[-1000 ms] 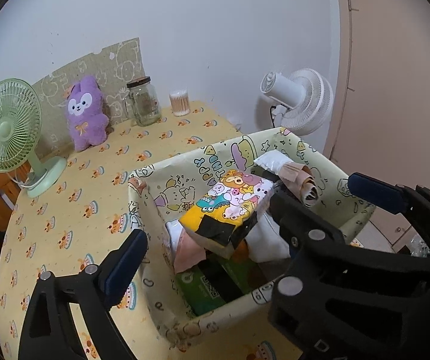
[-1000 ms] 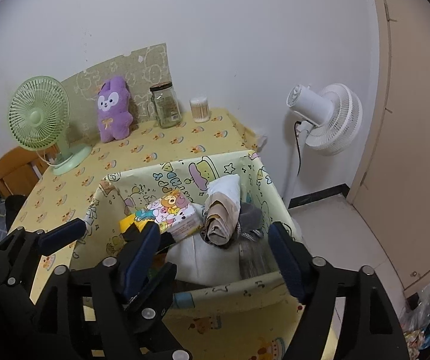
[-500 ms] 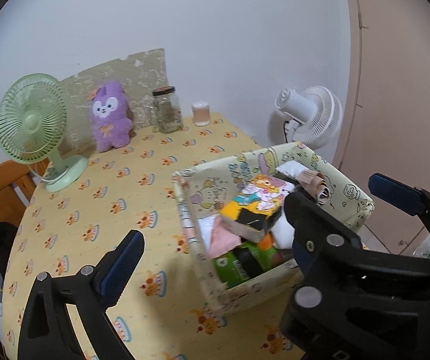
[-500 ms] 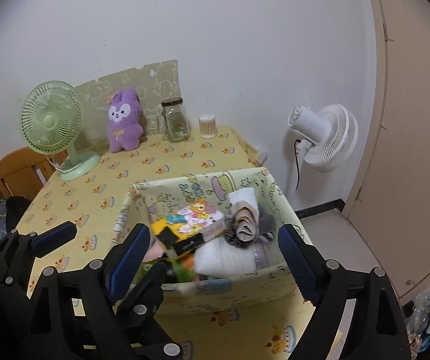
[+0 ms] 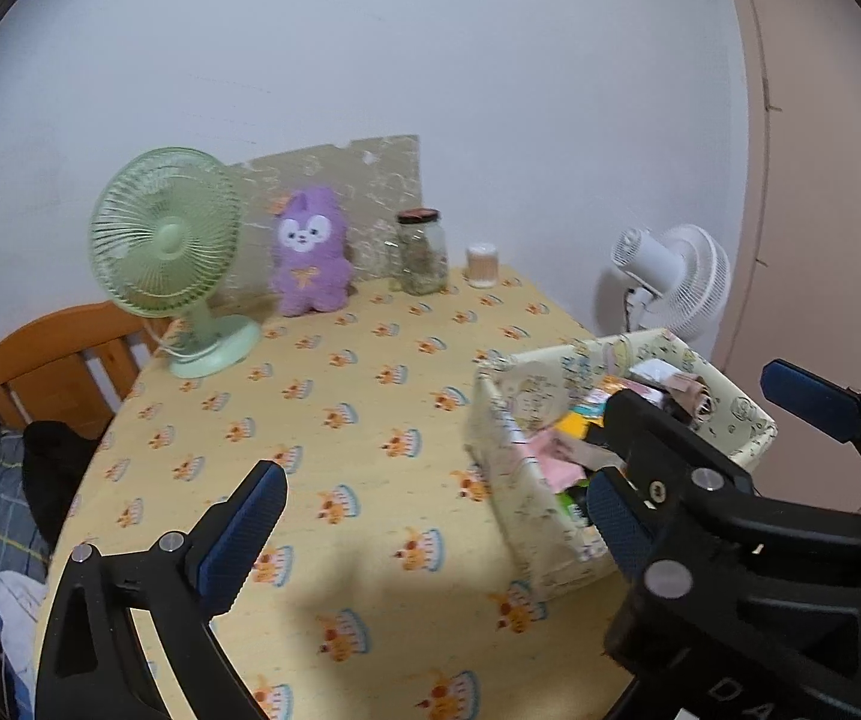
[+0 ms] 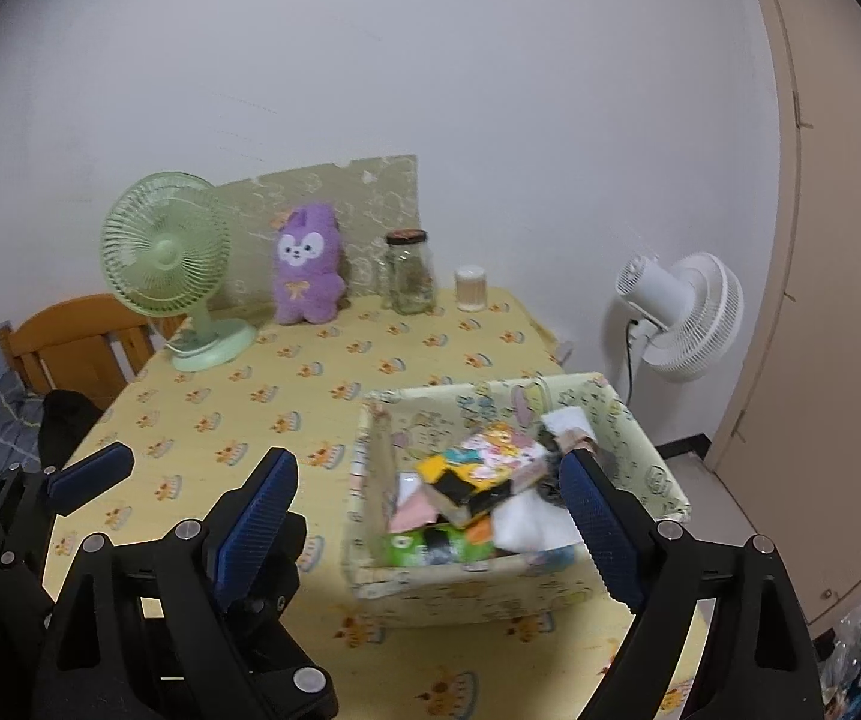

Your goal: Organize soft objects

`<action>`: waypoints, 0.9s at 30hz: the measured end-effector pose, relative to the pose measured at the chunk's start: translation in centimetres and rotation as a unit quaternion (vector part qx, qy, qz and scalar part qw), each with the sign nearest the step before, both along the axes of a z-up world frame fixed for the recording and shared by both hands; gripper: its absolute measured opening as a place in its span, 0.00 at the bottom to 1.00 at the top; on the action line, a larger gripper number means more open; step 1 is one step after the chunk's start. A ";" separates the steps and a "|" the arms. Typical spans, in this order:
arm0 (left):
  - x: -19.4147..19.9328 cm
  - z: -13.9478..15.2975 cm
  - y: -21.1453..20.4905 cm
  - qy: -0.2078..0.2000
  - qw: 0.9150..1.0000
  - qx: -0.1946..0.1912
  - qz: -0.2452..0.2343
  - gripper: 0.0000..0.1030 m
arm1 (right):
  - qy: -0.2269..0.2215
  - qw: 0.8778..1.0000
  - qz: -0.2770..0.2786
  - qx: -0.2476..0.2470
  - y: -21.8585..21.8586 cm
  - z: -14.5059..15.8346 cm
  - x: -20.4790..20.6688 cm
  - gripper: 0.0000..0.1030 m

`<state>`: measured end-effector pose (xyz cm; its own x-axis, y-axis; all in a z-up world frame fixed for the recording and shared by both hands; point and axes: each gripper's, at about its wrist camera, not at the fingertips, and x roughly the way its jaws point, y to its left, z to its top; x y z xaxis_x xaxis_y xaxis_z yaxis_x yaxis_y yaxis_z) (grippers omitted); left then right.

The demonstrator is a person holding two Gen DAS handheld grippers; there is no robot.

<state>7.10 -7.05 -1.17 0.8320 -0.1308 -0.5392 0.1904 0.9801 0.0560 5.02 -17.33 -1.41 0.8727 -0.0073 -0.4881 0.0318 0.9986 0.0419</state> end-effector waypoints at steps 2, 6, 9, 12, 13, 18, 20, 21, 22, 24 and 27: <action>-0.3 0.4 0.9 -0.007 1.000 -0.002 0.009 0.99 | -0.007 1.000 0.006 0.001 0.8 0.4 -0.4 0.89; -1.3 1.2 2.8 -0.026 0.999 -0.006 0.028 1.00 | -0.026 0.999 0.019 -0.002 2.3 1.3 -1.2 0.92; -2.5 1.8 4.6 -0.044 0.998 -0.008 0.048 1.00 | -0.045 0.999 0.027 -0.007 3.5 1.9 -2.0 0.95; -3.4 2.2 6.6 -0.054 0.996 -0.020 0.069 1.00 | -0.067 0.997 0.035 -0.007 4.4 2.4 -2.8 0.98; -3.5 2.3 6.9 -0.056 0.996 -0.021 0.073 1.00 | -0.071 0.997 0.038 -0.007 4.7 2.5 -2.8 0.98; -4.5 2.2 8.8 -0.064 0.993 -0.029 0.093 1.00 | -0.078 0.996 0.052 -0.008 6.0 2.6 -3.1 0.99; -4.8 1.9 9.3 -0.064 0.993 -0.030 0.095 1.00 | -0.079 0.995 0.057 -0.009 6.3 2.5 -3.3 0.99; -4.9 1.8 9.5 -0.066 0.993 -0.027 0.099 1.00 | -0.079 0.995 0.059 -0.009 6.3 2.4 -3.3 0.99; -5.0 1.8 9.6 -0.066 0.992 -0.026 0.101 1.00 | -0.078 0.995 0.060 -0.008 6.4 2.3 -3.3 0.99; -5.3 1.8 10.0 -0.067 0.992 -0.029 0.106 1.00 | -0.077 0.995 0.062 -0.003 6.5 2.1 -3.4 0.99; -5.7 2.0 10.4 -0.069 0.991 -0.034 0.114 1.00 | -0.080 0.995 0.059 0.012 6.4 2.1 -3.6 1.00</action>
<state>1.44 3.38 0.81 0.9093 0.0362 -0.4146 -0.0404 0.9992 -0.0016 1.41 -10.97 0.69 0.9336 0.1104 -0.3409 -0.0954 0.9936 0.0605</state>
